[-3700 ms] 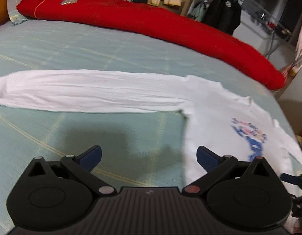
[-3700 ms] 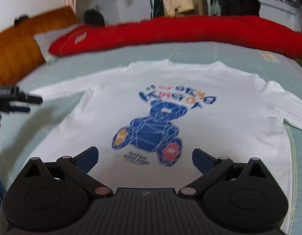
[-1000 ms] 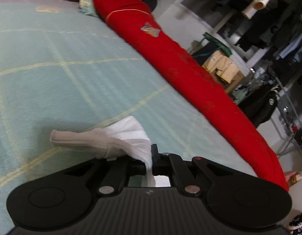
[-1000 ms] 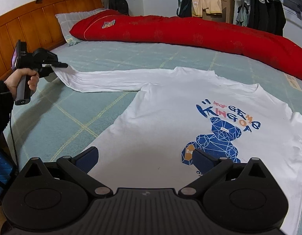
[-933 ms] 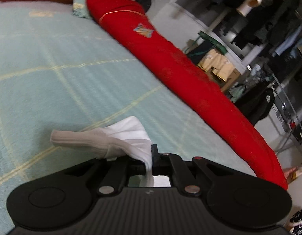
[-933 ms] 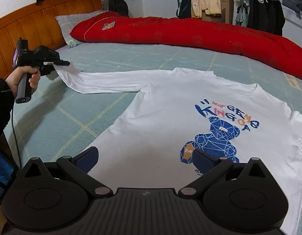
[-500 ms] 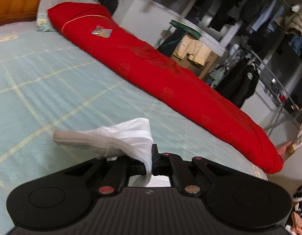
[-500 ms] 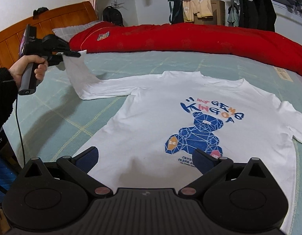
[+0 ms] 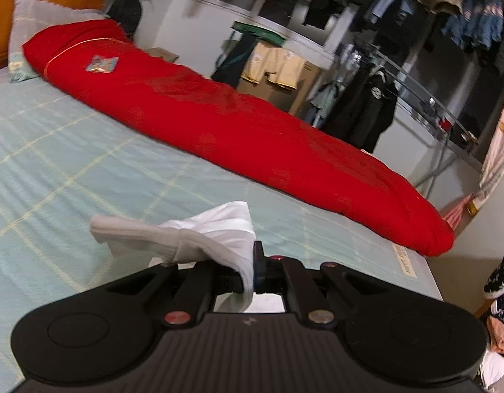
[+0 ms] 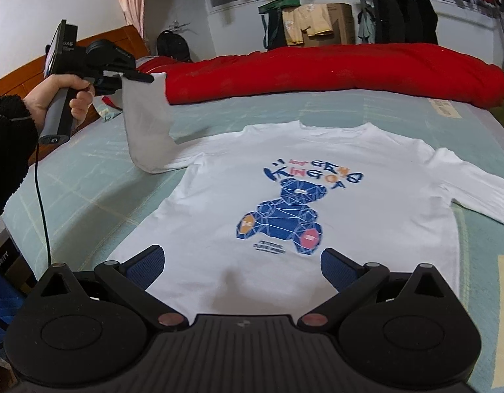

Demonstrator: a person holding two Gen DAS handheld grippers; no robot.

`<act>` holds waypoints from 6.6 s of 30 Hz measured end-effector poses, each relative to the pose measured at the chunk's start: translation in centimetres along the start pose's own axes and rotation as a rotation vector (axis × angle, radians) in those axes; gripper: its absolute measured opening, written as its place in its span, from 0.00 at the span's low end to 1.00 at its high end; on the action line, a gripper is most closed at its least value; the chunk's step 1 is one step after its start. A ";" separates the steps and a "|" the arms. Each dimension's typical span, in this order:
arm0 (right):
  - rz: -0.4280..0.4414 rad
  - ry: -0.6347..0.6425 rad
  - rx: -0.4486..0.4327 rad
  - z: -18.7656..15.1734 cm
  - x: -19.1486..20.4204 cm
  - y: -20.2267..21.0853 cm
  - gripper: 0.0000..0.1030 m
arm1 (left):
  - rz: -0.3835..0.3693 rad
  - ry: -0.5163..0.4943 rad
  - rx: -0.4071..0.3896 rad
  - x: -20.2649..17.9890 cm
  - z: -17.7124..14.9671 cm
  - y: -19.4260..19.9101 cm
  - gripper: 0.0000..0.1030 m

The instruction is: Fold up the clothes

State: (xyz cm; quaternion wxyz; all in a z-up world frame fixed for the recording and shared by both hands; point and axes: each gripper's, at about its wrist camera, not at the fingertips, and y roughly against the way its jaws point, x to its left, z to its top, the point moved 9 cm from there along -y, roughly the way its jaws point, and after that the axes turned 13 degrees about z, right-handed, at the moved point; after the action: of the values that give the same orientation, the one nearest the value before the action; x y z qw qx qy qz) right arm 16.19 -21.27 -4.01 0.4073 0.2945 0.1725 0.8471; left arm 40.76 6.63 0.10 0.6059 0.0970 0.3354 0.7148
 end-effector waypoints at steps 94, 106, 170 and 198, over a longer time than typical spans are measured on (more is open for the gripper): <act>-0.034 -0.148 -0.043 -2.8 -8.3 3.8 1.00 | -0.355 -0.354 0.443 -23.4 -16.0 -4.6 0.61; -0.052 -0.159 -0.020 -3.1 -9.0 3.1 1.00 | -0.337 -0.287 0.517 -25.6 -18.7 -8.7 0.61; -0.147 0.009 0.148 -1.3 -2.7 -3.0 1.00 | -0.009 -0.342 0.060 3.6 -12.4 -7.3 0.71; -0.153 0.043 0.148 0.3 -4.0 -6.1 1.00 | -0.245 -0.008 0.249 -0.5 -7.5 -17.5 0.03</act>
State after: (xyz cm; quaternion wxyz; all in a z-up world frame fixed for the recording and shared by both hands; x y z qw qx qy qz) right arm 21.96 -20.71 -8.51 0.4439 0.2914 0.2654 0.8047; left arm 50.80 4.20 -15.87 0.6731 0.1327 0.4280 0.5883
